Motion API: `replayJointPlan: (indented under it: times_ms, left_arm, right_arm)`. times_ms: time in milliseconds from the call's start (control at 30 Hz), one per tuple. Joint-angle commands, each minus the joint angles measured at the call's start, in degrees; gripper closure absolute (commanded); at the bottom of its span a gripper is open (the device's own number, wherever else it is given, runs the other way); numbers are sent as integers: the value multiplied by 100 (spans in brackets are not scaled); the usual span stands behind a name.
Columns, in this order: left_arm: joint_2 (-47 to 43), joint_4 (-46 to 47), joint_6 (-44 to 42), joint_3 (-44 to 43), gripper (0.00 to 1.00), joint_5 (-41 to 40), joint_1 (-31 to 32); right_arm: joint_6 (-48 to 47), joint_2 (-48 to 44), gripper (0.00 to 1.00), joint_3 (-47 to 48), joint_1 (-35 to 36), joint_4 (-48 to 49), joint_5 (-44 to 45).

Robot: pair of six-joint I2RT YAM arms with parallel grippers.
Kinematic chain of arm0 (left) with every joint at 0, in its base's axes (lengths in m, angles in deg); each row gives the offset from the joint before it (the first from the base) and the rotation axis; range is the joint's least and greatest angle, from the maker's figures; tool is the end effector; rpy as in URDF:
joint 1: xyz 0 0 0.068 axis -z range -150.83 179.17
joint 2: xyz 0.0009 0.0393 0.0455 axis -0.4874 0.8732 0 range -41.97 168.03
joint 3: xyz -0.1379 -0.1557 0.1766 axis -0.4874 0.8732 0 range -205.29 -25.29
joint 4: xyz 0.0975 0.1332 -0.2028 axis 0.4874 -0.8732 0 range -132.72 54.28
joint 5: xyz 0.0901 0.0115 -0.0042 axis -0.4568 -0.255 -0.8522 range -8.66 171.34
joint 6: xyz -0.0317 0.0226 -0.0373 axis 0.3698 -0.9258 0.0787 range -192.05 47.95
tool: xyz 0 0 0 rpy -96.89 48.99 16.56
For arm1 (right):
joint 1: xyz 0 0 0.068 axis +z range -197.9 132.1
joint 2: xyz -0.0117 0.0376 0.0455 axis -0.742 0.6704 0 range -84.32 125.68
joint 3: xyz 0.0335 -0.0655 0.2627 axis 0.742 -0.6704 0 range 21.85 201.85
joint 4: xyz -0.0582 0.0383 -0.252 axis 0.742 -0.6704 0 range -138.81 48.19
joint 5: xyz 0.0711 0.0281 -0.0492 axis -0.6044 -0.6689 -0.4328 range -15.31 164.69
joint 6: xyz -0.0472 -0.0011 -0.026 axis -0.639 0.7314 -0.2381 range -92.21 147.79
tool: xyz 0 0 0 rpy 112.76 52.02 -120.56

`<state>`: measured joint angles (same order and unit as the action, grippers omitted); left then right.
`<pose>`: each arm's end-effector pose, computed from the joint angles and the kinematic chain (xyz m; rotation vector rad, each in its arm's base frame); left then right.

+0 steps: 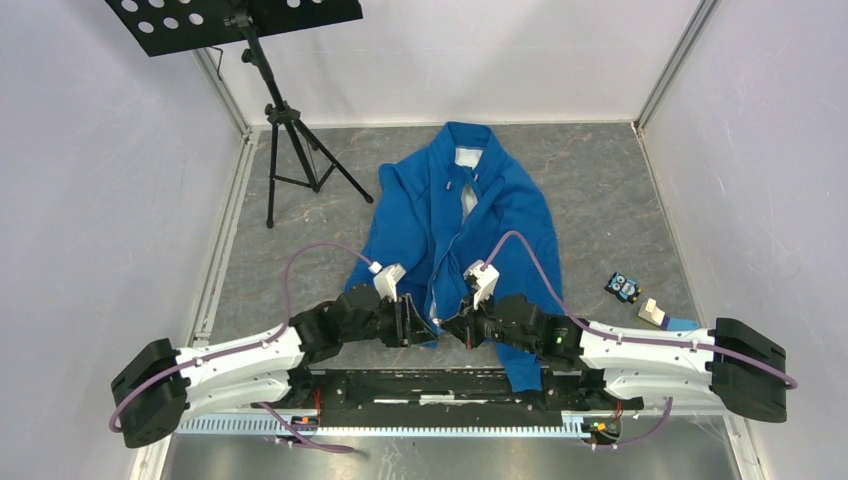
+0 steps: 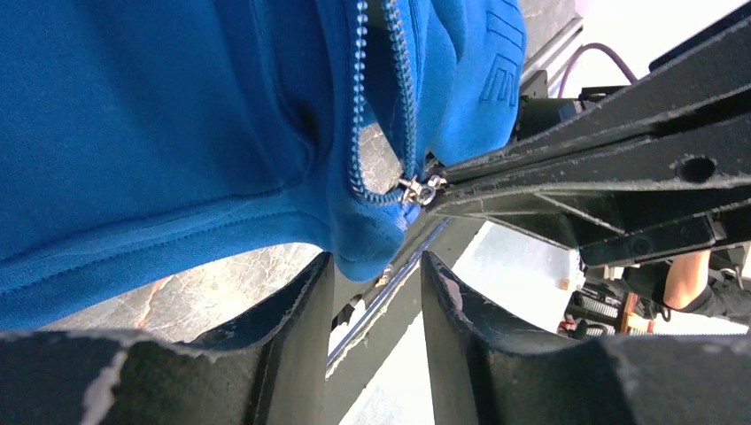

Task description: Zip up the jacket

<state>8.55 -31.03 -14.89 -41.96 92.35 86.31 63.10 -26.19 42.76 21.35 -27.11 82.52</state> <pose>0.0943 -0.1583 0.1776 0.1349 2.3945 -1.3064 0.0799 0.1974 0.1954 -0.5246 2.0507 1.0287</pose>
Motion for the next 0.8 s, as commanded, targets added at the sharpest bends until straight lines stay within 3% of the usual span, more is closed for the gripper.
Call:
replayJointPlan:
  times_ms: [0,100,233,367,467,567,667,700,767]
  left_arm:
    - [206,270,33,-372,53,-212,29]
    - [317,481,-94,-359,44,-76,32]
    - [576,650,-179,-390,45,68,29]
    - [731,726,-220,-366,58,112,34]
    - [709,594,-342,-359,75,121,33]
    - [635,-177,-685,-560,96,93,29]
    - [608,-1138,-1141,-825,98,234,34]
    - [638,-1718,-1425,-998,98,364,32]
    - [705,-1896,-1566,-1070,98,616,30]
  right_arm:
    - [17,-47,100,194,-13,108,-36]
    - [6,-46,100,203,-9,91,-37]
    - [-16,-51,100,212,-8,86,-52]
    - [-79,-46,100,273,-11,9,-52]
    - [-241,-34,100,327,-9,-154,8]
    - [-1227,43,100,435,-9,-402,-179]
    - [-2735,303,100,820,-13,-1206,-254]
    - [-3715,488,100,1134,-4,-1814,141]
    - [-4251,592,100,1359,92,-2079,705]
